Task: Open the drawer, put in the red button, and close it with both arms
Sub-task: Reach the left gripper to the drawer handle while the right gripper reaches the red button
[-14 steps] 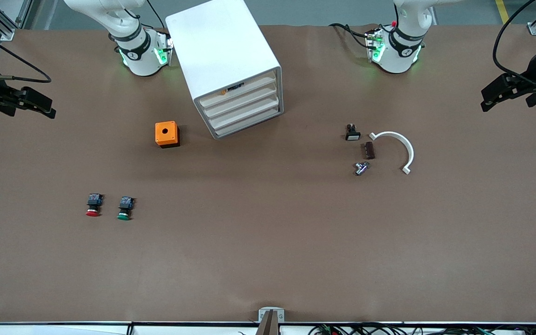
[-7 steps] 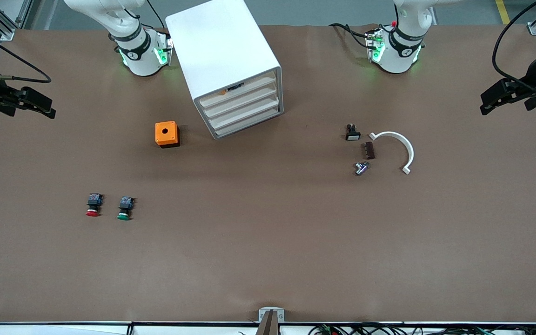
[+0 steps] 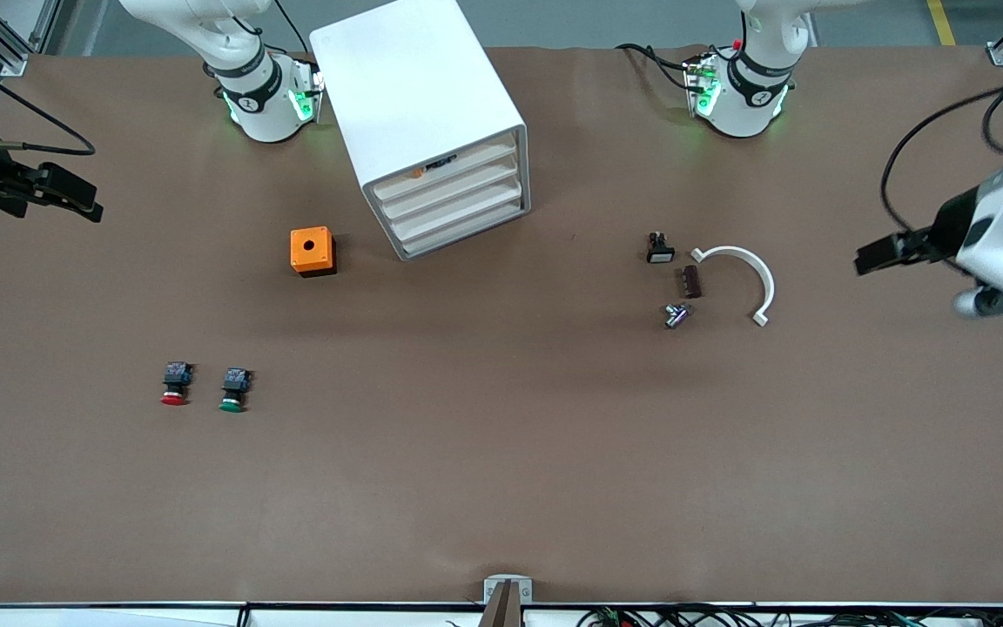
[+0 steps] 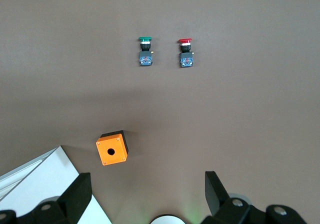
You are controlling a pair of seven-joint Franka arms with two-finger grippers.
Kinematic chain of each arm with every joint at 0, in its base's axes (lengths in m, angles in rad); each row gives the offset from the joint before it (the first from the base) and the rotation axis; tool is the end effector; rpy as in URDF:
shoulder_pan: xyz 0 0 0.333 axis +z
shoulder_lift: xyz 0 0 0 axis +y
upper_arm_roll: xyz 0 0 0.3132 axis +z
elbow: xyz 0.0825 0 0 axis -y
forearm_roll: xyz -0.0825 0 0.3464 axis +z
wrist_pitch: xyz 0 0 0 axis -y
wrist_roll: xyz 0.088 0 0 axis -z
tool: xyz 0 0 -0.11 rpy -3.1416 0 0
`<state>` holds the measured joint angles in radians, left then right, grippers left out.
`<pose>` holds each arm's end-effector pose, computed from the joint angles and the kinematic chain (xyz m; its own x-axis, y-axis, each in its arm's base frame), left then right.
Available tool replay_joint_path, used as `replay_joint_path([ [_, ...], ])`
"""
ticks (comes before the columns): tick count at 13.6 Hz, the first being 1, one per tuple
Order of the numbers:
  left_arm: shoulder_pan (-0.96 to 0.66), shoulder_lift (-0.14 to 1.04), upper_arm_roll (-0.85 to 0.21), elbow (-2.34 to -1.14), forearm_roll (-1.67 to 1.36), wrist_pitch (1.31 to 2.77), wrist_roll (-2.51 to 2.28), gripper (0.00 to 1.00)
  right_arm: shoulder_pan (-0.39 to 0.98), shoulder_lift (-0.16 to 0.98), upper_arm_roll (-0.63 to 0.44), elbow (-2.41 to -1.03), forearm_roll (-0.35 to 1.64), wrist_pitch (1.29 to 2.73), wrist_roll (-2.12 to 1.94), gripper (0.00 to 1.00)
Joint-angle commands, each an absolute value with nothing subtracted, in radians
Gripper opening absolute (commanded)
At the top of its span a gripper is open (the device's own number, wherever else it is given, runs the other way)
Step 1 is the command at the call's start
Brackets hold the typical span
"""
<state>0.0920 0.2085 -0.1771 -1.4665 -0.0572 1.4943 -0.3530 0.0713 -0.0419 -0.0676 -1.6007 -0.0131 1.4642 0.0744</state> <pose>0.5630 -0.0448 0.5464 0.9457 0.2581 -0.1976 0.2683 -0.9630 0.0266 0.4919 -0.0005 0.6182 0.9930 -0.0717 -0.0935 -0.0704 -0.9974 0.0173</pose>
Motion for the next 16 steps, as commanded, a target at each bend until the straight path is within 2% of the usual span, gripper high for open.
replay_joint_path([
  [1,0.058,0.296,-0.179,-1.416,-0.106,1.477,-0.535,1.0,0.077,-0.037,-0.064,-1.589,-0.029,1.456,0.069,1.0],
  [8,-0.092,0.468,-0.178,-1.341,-0.28,1.514,-1.138,1.0,0.069,-0.037,-0.064,-1.589,-0.058,1.457,0.069,1.0],
  [12,-0.12,0.584,-0.179,-1.328,-0.334,1.601,-1.282,1.0,0.1,-0.009,-0.063,-1.586,-0.06,1.46,0.08,1.0],
  [16,-0.121,0.661,-0.179,-1.327,-0.529,1.623,-1.592,1.0,0.095,-0.002,-0.064,-1.589,-0.066,1.465,0.069,1.0],
])
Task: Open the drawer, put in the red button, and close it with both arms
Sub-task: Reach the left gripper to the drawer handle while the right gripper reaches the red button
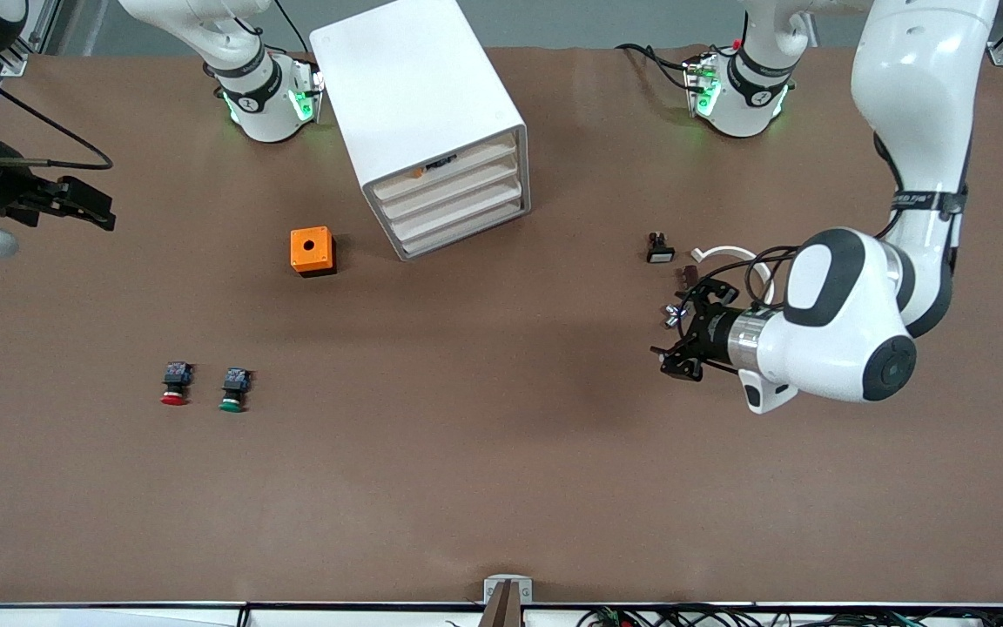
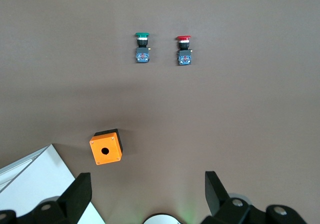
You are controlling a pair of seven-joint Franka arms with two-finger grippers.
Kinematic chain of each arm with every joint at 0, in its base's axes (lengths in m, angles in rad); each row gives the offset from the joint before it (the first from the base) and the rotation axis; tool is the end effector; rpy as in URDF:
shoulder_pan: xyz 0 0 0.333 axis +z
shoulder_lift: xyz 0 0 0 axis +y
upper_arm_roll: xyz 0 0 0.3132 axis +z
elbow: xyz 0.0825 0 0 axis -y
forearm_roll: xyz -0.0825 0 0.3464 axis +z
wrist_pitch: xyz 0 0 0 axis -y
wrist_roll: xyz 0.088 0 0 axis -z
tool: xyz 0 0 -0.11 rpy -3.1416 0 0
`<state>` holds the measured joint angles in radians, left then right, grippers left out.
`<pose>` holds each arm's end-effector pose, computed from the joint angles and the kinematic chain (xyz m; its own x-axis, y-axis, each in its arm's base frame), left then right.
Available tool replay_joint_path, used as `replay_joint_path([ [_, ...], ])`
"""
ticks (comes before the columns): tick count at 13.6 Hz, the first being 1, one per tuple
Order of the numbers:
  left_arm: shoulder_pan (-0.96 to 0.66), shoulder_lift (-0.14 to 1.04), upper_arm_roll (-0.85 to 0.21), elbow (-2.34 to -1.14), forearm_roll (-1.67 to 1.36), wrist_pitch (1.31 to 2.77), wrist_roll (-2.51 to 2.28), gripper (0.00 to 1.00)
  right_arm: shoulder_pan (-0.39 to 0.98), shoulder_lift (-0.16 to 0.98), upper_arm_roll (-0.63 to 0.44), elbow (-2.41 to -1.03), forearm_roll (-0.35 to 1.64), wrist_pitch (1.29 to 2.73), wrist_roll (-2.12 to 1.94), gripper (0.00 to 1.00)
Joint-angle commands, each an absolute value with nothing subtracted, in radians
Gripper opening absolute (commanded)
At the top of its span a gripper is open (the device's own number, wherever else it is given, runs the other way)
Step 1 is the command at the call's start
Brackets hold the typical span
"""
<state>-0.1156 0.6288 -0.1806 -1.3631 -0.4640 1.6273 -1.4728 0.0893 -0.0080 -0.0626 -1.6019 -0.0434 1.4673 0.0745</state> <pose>0.6145 -0.2111 0.3573 0.1335 0.8346 -0.5344 0.8907 -0.3375 -0.3046 0.5016 0.0081 0.6012 0.9911 -0.0523 -0.1226 -0.0462 -0.9976 0.0522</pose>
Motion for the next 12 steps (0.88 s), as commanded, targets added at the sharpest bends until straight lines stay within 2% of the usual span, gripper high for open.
replay_joint_path([
  [1,-0.142,0.664,-0.179,-1.33,-0.561,1.623,-1.651,1.0,0.094,0.033,-0.064,-1.591,-0.066,1.462,0.069,1.0],
  [4,-0.225,0.672,-0.178,-1.333,-0.655,1.623,-1.834,1.0,0.097,0.104,-0.064,-1.595,-0.145,1.479,0.077,1.0],
  [7,-0.267,0.704,-0.178,-1.335,-0.794,1.621,-1.963,1.0,0.08,0.185,-0.066,-1.638,-0.176,1.583,0.078,1.0],
  [12,-0.325,0.75,-0.176,-1.354,-0.87,1.592,-2.149,1.0,0.014,0.233,-0.066,-1.869,-0.176,1.99,0.074,1.0],
])
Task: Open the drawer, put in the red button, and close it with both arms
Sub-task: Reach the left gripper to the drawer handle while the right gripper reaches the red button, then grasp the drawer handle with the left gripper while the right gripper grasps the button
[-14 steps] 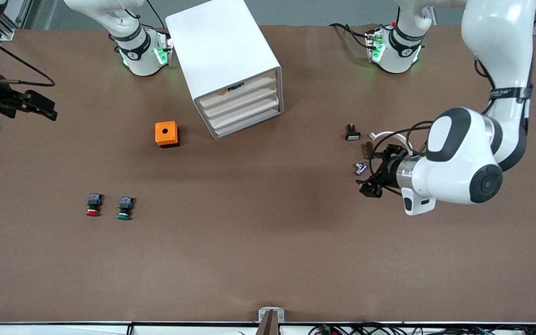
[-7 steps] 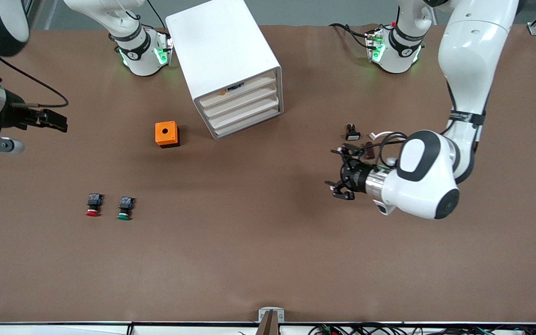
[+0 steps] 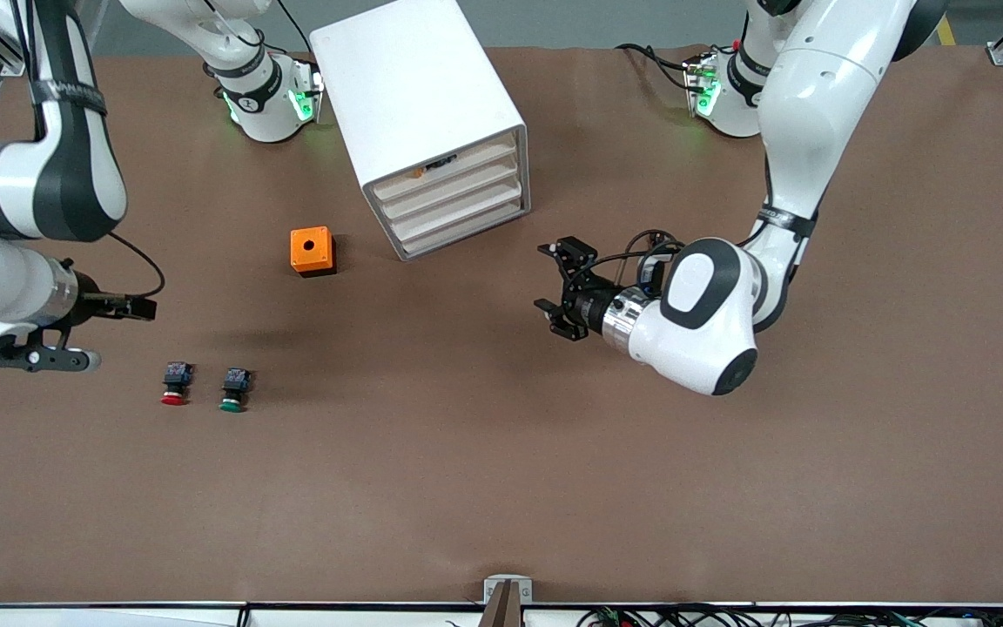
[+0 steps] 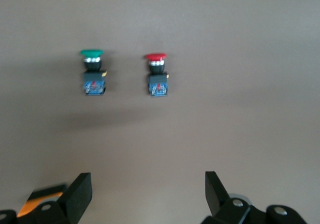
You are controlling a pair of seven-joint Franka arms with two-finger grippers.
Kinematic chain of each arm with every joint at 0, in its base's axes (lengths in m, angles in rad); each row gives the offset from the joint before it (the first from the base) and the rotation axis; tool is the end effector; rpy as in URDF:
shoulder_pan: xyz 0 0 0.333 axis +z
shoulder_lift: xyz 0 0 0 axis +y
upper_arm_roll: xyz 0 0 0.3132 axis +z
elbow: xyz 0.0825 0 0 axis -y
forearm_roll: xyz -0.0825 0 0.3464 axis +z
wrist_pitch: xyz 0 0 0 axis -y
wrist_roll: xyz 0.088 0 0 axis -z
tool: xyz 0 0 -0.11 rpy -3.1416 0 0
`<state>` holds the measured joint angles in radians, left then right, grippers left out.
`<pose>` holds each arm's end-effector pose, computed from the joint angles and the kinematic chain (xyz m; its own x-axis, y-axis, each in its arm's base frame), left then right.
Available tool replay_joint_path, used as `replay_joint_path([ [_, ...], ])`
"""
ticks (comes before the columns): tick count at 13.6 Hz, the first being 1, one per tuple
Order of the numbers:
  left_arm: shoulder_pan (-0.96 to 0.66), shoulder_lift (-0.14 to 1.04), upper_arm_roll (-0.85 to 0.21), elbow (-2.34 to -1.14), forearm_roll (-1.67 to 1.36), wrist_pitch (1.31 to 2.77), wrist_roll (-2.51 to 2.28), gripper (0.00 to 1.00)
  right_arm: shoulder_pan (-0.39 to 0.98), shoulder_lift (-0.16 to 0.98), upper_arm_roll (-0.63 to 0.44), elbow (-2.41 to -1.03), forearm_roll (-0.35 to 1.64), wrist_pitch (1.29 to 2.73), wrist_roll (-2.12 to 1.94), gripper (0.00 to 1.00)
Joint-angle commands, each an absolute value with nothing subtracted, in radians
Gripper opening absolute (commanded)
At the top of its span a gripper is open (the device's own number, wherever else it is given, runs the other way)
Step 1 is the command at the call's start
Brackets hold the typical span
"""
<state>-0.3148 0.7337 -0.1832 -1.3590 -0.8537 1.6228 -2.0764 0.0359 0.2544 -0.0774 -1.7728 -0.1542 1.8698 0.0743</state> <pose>0.5575 -0.3613 0.3180 -0.4557 0.7867 -0.4164 0.6509 -0.0245 -0.7588 0.5751 -0.0330 0.4158 0.9865 -0.0697 -0.1479 -0.0442 -0.9847 0.1686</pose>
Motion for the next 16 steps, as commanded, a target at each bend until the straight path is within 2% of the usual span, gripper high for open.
replay_joint_path([
  [1,-0.327,0.764,-0.176,-1.365,-0.877,1.557,-2.161,1.0,-0.001,0.25,-0.066,-1.902,-0.176,2.064,0.074,1.0],
  [7,-0.411,0.81,-0.178,-1.364,-0.893,1.508,-2.284,1.0,-0.064,0.445,-0.064,-1.904,-0.175,2.347,0.069,1.0],
  [14,-0.514,0.868,-0.178,-1.361,-0.925,1.486,-2.306,1.0,-0.072,0.56,-0.064,-1.891,-0.173,2.467,0.069,1.0],
  [15,-0.531,0.877,-0.178,-1.361,-0.923,1.486,-2.304,0.78,-0.08,0.567,-0.063,-1.891,-0.173,2.47,0.069,1.0],
  [16,-0.544,0.89,-0.178,-1.359,-0.93,1.486,-2.306,0.78,-0.083,0.574,-0.063,-1.893,-0.173,2.47,0.066,1.0],
])
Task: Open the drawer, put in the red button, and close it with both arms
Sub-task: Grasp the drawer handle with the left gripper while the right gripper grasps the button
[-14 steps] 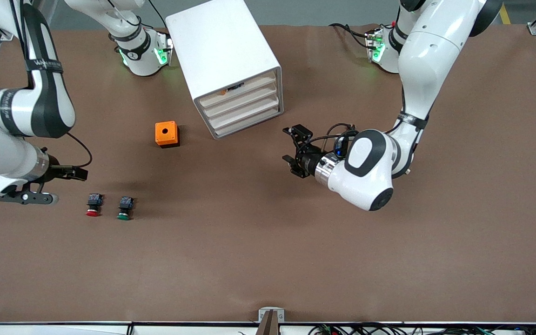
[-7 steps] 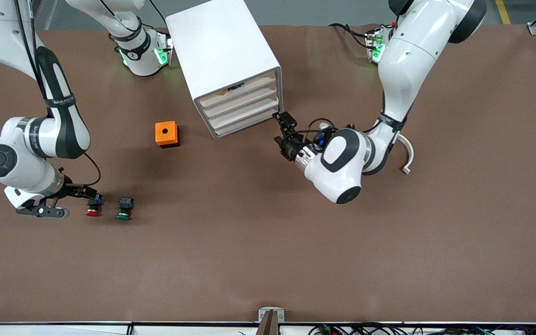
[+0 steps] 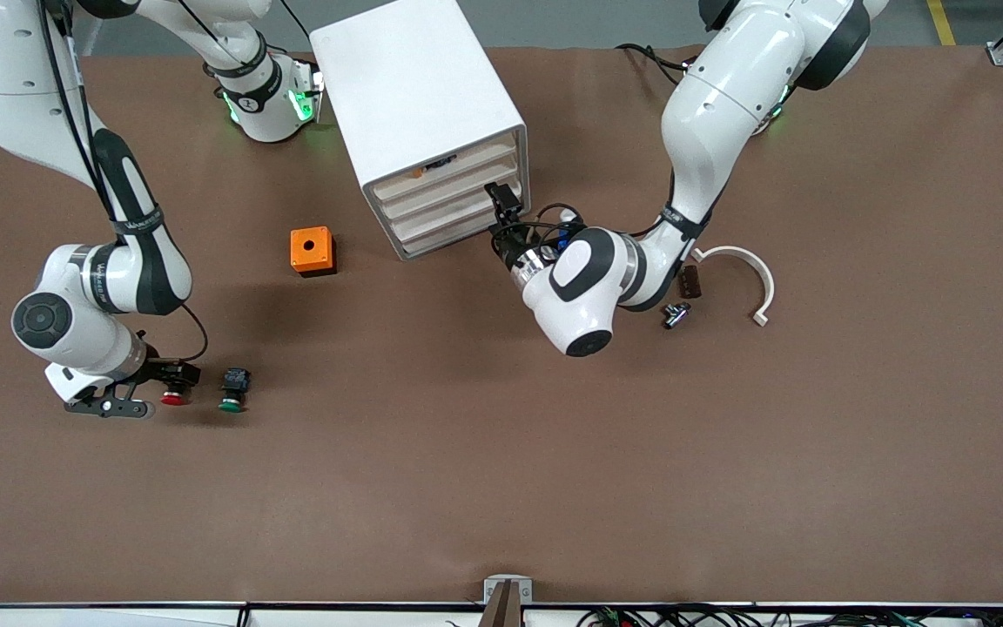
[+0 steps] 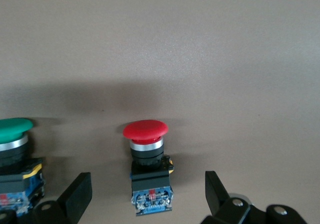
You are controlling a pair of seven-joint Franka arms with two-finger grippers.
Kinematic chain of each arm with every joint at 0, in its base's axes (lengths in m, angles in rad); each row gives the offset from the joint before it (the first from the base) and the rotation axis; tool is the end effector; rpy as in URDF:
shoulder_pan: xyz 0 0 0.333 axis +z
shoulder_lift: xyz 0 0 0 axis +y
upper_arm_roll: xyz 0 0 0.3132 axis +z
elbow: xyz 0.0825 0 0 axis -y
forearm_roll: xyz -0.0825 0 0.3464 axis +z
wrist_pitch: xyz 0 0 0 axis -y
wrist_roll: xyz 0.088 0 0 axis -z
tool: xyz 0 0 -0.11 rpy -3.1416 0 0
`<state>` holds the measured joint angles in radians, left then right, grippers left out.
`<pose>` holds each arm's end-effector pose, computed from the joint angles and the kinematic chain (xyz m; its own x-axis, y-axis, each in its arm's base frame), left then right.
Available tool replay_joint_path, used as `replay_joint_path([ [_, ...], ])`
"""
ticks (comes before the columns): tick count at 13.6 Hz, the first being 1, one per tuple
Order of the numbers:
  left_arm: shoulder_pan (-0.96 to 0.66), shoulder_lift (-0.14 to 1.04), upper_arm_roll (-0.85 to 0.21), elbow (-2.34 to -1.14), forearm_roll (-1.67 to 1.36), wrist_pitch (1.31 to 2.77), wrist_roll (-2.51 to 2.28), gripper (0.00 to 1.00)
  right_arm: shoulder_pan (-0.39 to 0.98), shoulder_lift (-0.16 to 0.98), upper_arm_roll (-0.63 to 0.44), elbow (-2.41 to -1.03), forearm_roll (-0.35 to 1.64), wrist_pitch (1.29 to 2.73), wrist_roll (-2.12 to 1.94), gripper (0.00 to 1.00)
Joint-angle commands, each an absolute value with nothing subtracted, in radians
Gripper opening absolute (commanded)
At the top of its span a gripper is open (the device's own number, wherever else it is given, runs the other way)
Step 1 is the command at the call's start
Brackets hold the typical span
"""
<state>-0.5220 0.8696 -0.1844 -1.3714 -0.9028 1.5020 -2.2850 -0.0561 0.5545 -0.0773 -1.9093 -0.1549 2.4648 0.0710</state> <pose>0.4450 -0.4645 0.2347 -0.3966 0.9108 -0.1145 0.3487 0.0341 -0.9366 0.5998 -0.0778 0.2287 0.9974 -0.0718 0.0013 -0.0713 -0.9880 0.1373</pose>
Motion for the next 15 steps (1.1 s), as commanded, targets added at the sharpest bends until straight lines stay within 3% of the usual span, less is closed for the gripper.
replay_joint_path([
  [1,-0.551,0.896,-0.178,-1.359,-0.94,1.486,-2.306,0.78,-0.084,0.577,-0.063,-1.893,-0.173,2.468,0.052,1.0],
  [7,-0.572,0.916,-0.178,-1.358,-0.945,1.486,-2.313,0.78,-0.1,0.587,-0.058,-1.896,-0.109,2.459,0.04,1.0],
  [10,-0.584,0.917,-0.178,-1.358,-0.969,1.486,-2.315,0.66,-0.1,0.6,-0.058,-1.893,-0.107,2.465,0.04,1.0],
  [11,-0.601,0.919,-0.178,-1.356,-0.969,1.486,-2.315,0.63,-0.1,0.601,-0.057,-1.893,-0.107,2.464,0.04,0.81],
  [12,-0.601,0.919,-0.176,-1.355,-0.971,1.489,-2.316,0.5,-0.1,0.601,-0.054,-1.893,-0.107,2.464,0.038,0.66],
  [14,-0.594,0.916,-0.173,-1.355,-1.03,1.488,-2.333,0.19,-0.1,0.601,-0.051,-1.893,-0.107,2.464,0.038,0.44],
  [15,-0.594,0.916,-0.17,-1.355,-1.04,1.488,-2.342,0.08,-0.1,0.601,-0.051,-1.893,-0.106,2.462,0.04,0.34],
])
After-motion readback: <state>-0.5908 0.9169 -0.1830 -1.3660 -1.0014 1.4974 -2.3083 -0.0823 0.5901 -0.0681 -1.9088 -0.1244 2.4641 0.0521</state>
